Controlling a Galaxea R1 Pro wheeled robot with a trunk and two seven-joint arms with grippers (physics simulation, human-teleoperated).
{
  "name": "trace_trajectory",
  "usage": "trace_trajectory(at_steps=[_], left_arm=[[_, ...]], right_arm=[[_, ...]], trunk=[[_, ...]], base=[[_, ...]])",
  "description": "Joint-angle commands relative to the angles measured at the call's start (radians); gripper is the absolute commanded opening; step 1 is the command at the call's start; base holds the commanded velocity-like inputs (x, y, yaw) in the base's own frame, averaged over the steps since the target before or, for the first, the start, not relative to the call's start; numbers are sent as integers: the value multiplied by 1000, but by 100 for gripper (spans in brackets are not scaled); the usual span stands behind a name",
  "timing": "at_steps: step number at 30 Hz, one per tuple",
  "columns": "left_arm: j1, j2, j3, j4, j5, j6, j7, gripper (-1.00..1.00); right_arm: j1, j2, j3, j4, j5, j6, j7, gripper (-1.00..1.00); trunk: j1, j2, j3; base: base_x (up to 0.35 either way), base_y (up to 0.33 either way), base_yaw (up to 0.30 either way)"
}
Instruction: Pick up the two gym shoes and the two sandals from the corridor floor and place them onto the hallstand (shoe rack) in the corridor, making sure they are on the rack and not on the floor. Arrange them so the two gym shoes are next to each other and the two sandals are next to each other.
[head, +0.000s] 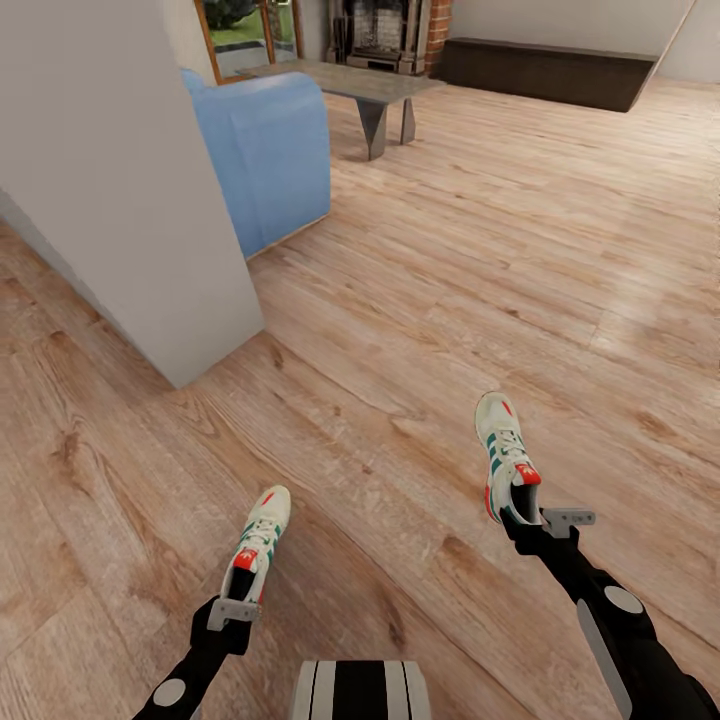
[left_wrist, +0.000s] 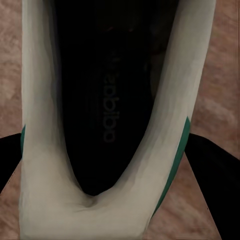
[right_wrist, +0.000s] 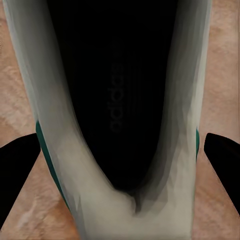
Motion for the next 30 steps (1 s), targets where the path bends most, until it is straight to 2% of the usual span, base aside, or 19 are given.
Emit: trace_trajectory(at_steps=[1,14,15,16,19,21,24,26,30], left_arm=[[0,0,-2,1,-10,-3,2,-100],[16,7,3,16,-5,-6,4,-100],[24,8,8,17,0,-6,4,-100],[67,6,44,18,23,-19,4,-100],[77,5,66,22,26,-66,4,-100],[81,4,69,33,27,-73,4,-100],[88,4,72,56,27,-80,4,-100],[89,4,73,59,27,-81,4,-100],[92,5,74,64,27,-82,4,-100]], right_arm=[[0,0,-2,-1,-9,7,5,-100],[1,7,-2,2,-7,5,5,-100],[1,8,-2,5,-7,4,5,-100],[3,7,-8,38,-8,0,-4,-100],[3,0,-14,43,-7,-1,-48,-100],[5,-1,-14,45,1,-2,-69,-100],[30,1,-14,56,56,-20,-122,-100],[48,4,-14,65,74,-40,-139,-100],[101,10,-13,107,98,-135,-166,-100]], trunk=[[-1,0,3],[-6,3,54],[-7,3,58],[-7,4,62],[-9,4,77],[-10,5,87],[-11,5,103],[-12,6,113],[-14,7,135]], base=[[0,0,0],[0,0,0],[0,0,0],[0,0,-57],[0,0,-119],[0,0,-144],[0,0,-141],[0,0,-135],[0,0,-131]])
